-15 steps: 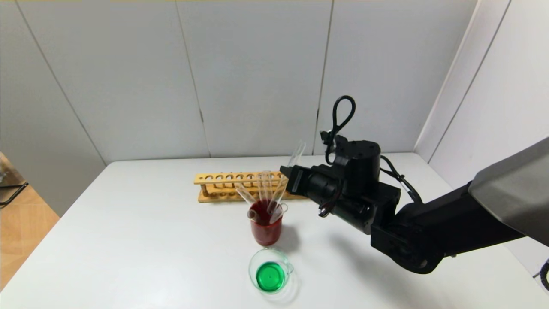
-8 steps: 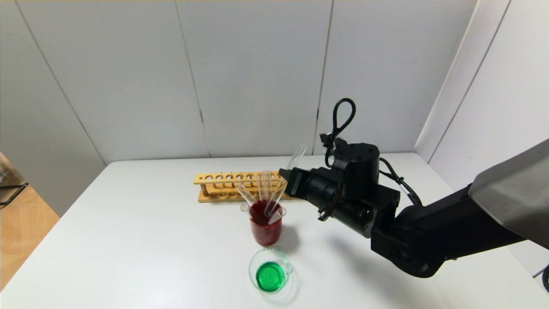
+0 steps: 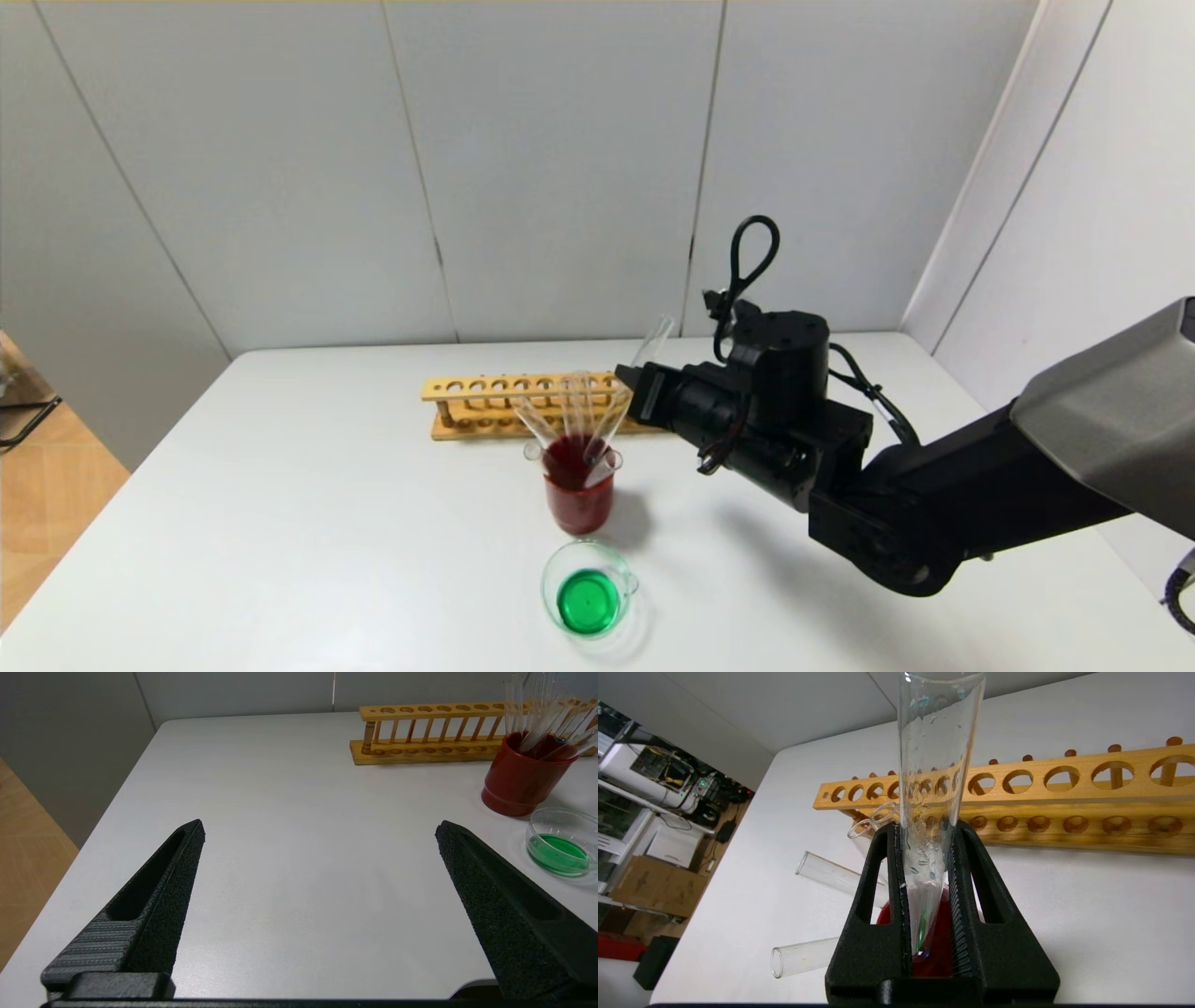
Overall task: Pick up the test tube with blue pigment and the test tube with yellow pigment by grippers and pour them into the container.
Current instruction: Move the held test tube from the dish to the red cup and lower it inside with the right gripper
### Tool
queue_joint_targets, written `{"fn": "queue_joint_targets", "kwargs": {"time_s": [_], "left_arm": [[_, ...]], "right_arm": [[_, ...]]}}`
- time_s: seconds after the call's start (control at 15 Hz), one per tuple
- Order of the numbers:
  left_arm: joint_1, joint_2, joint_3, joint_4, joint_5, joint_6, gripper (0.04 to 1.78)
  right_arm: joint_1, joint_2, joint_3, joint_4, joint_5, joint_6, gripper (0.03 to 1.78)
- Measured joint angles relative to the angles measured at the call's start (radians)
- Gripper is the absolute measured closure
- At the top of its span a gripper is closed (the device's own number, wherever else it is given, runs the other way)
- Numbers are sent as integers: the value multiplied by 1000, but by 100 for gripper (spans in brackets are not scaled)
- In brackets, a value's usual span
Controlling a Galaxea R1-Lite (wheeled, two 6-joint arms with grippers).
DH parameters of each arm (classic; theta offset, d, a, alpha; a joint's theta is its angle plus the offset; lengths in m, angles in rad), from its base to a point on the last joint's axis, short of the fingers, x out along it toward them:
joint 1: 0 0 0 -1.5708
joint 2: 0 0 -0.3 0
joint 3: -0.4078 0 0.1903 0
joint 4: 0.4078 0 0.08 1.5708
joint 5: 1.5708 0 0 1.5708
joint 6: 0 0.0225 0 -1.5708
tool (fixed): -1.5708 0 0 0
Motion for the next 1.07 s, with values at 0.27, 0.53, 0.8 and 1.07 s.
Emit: {"fn": "queue_joint_targets", "kwargs": {"time_s": [0.27, 0.53, 0.8, 1.07], "left_arm": [[0, 0, 0, 0, 0, 0, 7], [0, 0, 0, 0, 0, 0, 7], [0, 0, 0, 0, 0, 0, 7], [0, 0, 0, 0, 0, 0, 7]], "right_arm": [[-3, 8, 8, 0, 1, -20, 149], [8, 27, 14, 0, 2, -44, 149], [14, 39, 22, 0, 1, -79, 149], [20, 45, 29, -2, 0, -95, 149]]}}
